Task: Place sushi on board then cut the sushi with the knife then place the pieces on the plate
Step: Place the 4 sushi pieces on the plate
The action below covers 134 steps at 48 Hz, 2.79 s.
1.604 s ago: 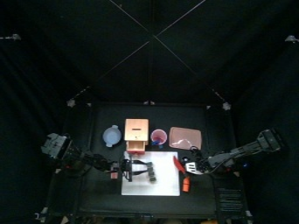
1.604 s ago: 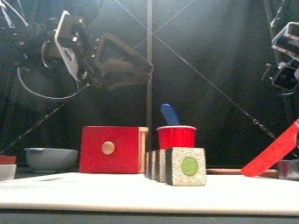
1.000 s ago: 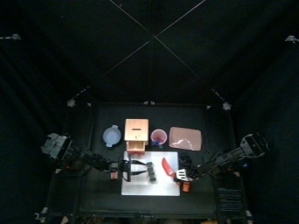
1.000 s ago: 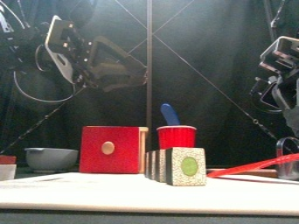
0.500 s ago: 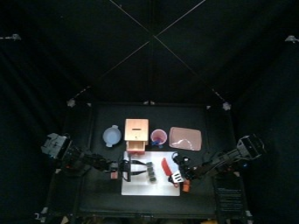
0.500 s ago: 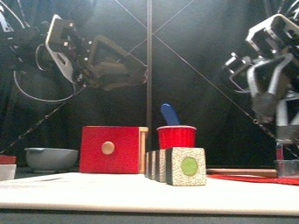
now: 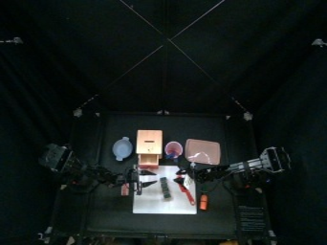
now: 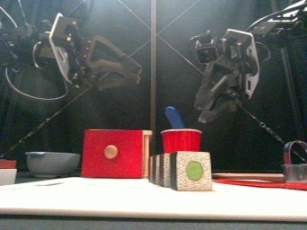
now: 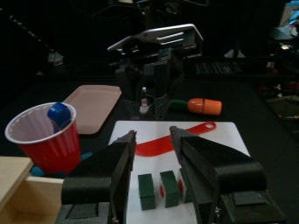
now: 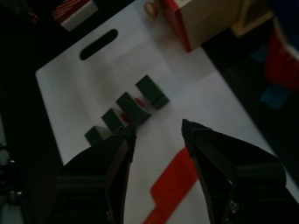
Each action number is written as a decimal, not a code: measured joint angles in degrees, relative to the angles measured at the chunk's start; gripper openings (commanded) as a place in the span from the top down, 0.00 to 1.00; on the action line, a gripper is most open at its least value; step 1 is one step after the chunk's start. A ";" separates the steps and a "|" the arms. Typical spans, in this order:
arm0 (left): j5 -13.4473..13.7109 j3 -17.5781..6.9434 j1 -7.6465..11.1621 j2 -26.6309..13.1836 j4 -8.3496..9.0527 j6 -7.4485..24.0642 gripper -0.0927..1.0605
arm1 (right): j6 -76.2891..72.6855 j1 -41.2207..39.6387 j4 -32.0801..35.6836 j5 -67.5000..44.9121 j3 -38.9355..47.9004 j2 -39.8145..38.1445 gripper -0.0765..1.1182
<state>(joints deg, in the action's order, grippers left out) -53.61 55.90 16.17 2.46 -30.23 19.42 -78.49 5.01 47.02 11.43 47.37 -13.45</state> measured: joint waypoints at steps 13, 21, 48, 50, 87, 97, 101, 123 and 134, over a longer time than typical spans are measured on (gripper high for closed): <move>0.00 -1.05 -0.09 0.18 -2.02 0.09 0.26 | 21.53 0.00 -8.26 12.13 -2.20 -1.05 0.26; 0.00 -1.67 -0.53 0.18 -2.02 0.09 0.26 | 43.68 -0.35 -23.03 22.59 -7.82 -0.79 0.26; -0.62 4.92 -1.49 3.60 -5.10 0.18 0.26 | 71.63 -5.19 -40.61 27.95 -27.07 21.27 0.26; -0.88 5.89 -1.76 4.31 -5.45 0.09 0.26 | 71.72 -5.27 -40.61 27.95 -28.13 22.68 0.26; -1.14 11.07 -2.64 6.86 -7.38 -0.09 0.26 | 71.72 -4.04 -44.21 28.04 -34.01 29.44 0.26; -1.14 11.07 -2.64 6.86 -7.73 -0.18 0.26 | 71.72 -4.04 -44.03 28.21 -34.10 29.88 0.26; -1.05 11.16 -2.64 6.77 -7.91 -0.09 0.26 | 71.72 -4.04 -44.03 28.21 -34.28 29.88 0.26; -0.97 11.16 -2.55 6.77 -8.53 -0.18 0.26 | 71.72 -4.39 -43.15 28.21 -34.28 30.59 0.26; -0.97 11.25 -2.55 6.68 -9.76 -0.18 0.26 | 71.72 -4.48 -43.24 27.86 -34.10 31.03 0.26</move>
<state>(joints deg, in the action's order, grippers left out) -54.58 67.15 13.62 9.14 -39.99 19.25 -6.77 0.53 3.78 39.29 13.27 17.58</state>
